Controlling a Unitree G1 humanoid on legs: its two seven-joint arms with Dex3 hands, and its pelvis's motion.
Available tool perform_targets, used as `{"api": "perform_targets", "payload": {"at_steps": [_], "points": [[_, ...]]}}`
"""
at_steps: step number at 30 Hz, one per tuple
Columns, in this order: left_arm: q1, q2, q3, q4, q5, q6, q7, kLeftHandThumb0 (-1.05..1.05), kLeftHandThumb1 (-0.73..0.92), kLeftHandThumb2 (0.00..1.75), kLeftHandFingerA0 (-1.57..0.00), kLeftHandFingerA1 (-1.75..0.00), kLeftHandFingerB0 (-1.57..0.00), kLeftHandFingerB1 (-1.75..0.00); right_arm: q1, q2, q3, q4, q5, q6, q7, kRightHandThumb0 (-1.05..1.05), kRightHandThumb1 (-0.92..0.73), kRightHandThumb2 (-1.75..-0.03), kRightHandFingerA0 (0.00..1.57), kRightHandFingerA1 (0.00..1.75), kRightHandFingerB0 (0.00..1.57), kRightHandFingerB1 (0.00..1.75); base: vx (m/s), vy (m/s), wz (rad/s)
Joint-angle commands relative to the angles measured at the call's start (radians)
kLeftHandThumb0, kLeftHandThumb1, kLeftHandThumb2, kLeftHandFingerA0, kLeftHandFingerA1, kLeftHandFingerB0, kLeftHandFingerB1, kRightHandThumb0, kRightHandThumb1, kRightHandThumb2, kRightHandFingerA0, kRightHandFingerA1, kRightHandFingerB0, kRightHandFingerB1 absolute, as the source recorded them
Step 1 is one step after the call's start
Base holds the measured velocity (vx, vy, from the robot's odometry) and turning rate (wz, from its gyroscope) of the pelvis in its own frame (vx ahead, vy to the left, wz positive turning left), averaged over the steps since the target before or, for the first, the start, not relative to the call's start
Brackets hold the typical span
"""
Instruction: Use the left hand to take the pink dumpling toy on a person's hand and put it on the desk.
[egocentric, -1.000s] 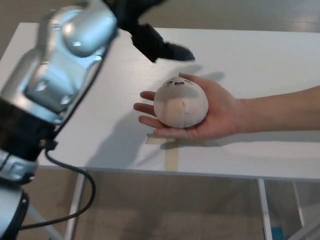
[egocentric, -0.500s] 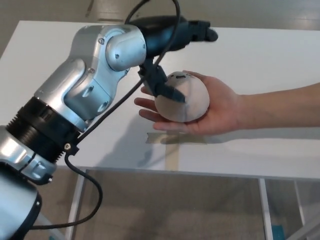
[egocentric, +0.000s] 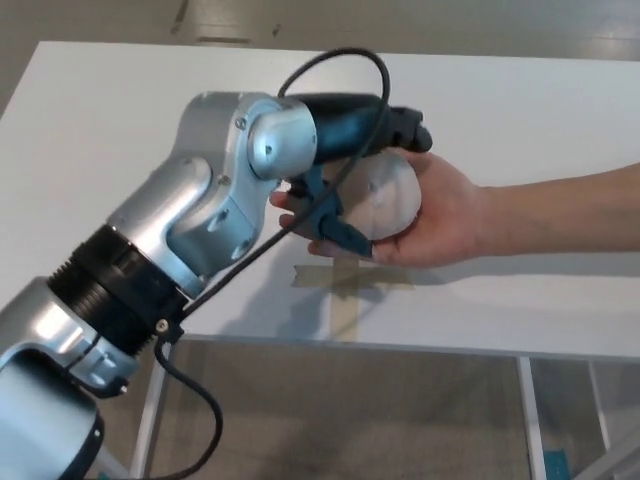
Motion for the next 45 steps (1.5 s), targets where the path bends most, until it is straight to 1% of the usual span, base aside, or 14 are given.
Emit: {"api": "perform_targets", "payload": {"at_steps": [1, 8, 9, 10, 13, 16, 18, 21, 22, 24, 25, 26, 43, 45], "points": [[0.064, -0.022, -0.016, 0.026, 0.037, 0.006, -0.014, -0.66, 0.41, 0.54, -0.23, -0.31, -0.12, -0.26, 0.024, -0.004, 0.007, 0.009, -0.007, 0.016, -0.004, -0.22, -0.56, -0.56, 0.68, 0.49, 0.76, 0.58, 0.00, 0.000, 0.00], [0.108, -0.060, -0.006, 0.102, 0.029, -0.030, 0.005, -0.64, 0.37, 0.69, -0.23, -0.40, -0.12, -0.35, 0.034, -0.009, 0.016, 0.009, -0.008, 0.020, -0.008, -0.23, -0.56, -0.55, 0.68, 0.49, 0.76, 0.57, 0.00, 0.000, 0.00], [0.111, -0.066, 0.003, 0.117, 0.018, -0.034, 0.001, -0.59, 0.39, 0.69, -0.31, -0.43, -0.15, -0.36, 0.035, -0.009, 0.017, 0.009, -0.008, 0.019, -0.005, -0.23, -0.56, -0.55, 0.68, 0.49, 0.76, 0.57, 0.00, 0.000, 0.00], [0.122, -0.071, 0.026, 0.127, -0.001, -0.046, 0.011, -0.34, 0.61, 0.58, -0.64, -0.67, -0.37, -0.32, 0.035, -0.009, 0.019, 0.009, -0.009, 0.019, -0.001, -0.27, -0.46, -0.83, 0.61, 0.64, 0.71, 0.70, 0.00, 0.000, 0.00], [0.114, -0.082, 0.053, 0.147, 0.002, -0.074, 0.044, -0.17, 0.71, 0.62, -0.89, -0.68, -0.63, -0.41, 0.022, -0.013, 0.016, 0.008, -0.003, 0.023, -0.002, -0.27, -0.46, -0.83, 0.61, 0.64, 0.71, 0.70, 0.00, 0.000, 0.00], [0.132, -0.077, 0.061, 0.114, 0.031, -0.086, 0.071, -0.16, 0.70, 0.62, -1.00, -0.59, -0.77, -0.47, 0.029, -0.010, 0.013, 0.009, 0.000, 0.022, 0.001, -0.27, -0.46, -0.83, 0.61, 0.64, 0.71, 0.70, 0.00, 0.000, 0.00], [0.139, -0.079, 0.062, 0.100, 0.050, -0.100, 0.104, -0.18, 0.70, 0.62, -1.04, -0.70, -0.83, -0.50, 0.031, -0.010, 0.012, 0.009, 0.001, 0.021, 0.002, -0.27, -0.46, -0.83, 0.61, 0.64, 0.71, 0.70, 0.00, 0.000, 0.00], [0.149, -0.085, 0.069, 0.094, 0.059, -0.115, 0.135, -0.19, 0.70, 0.61, -1.03, -0.78, -0.84, -0.50, 0.032, -0.009, 0.013, 0.009, 0.000, 0.023, 0.000, -0.27, -0.46, -0.83, 0.61, 0.64, 0.71, 0.70, 0.00, 0.000, 0.00], [0.159, -0.093, 0.076, 0.091, 0.055, -0.121, 0.153, -0.22, 0.70, 0.61, -0.92, -1.11, -0.84, -0.50, 0.034, -0.009, 0.015, 0.010, -0.003, 0.024, -0.004, -0.26, -0.46, -0.83, 0.61, 0.64, 0.70, 0.70, 0.00, 0.000, 0.00], [0.169, -0.102, 0.083, 0.091, 0.054, -0.130, 0.171, -0.22, 0.70, 0.63, -0.71, -1.35, -0.84, -0.52, 0.034, -0.009, 0.017, 0.010, -0.005, 0.024, -0.009, -0.26, -0.47, -0.84, 0.62, 0.64, 0.69, 0.69, 0.00, 0.000, 0.00], [0.170, -0.104, 0.085, 0.092, 0.055, -0.132, 0.175, -0.22, 0.70, 0.63, -0.71, -1.35, -0.84, -0.52, 0.034, -0.009, 0.018, 0.010, -0.006, 0.024, -0.009, -0.26, -0.47, -0.84, 0.62, 0.64, 0.69, 0.69, 0.00, 0.000, 0.00], [0.173, -0.106, 0.089, 0.092, 0.054, -0.135, 0.180, -0.22, 0.70, 0.63, -0.65, -1.40, -0.84, -0.52, 0.033, -0.007, 0.019, 0.010, -0.007, 0.024, -0.011, -0.25, -0.58, -0.57, 0.68, 0.49, 0.74, 0.56, 0.00, 0.000, 0.00], [0.193, -0.119, 0.128, 0.099, 0.053, -0.176, 0.209, -0.22, 0.71, 0.63, -0.69, -1.46, -0.89, -0.70, 0.055, -0.006, 0.033, 0.011, -0.012, 0.018, -0.001, -0.24, -0.59, -0.57, 0.67, 0.49, 0.73, 0.56, 0.00, 0.000, 0.00], [0.194, -0.119, 0.129, 0.097, 0.054, -0.173, 0.207, -0.23, 0.70, 0.65, -0.71, -1.46, -0.91, -0.61, 0.056, -0.006, 0.035, 0.010, -0.012, 0.017, 0.000, -0.25, -0.59, -0.57, 0.68, 0.49, 0.73, 0.56, 0.00, 0.000, 0.00]]}}
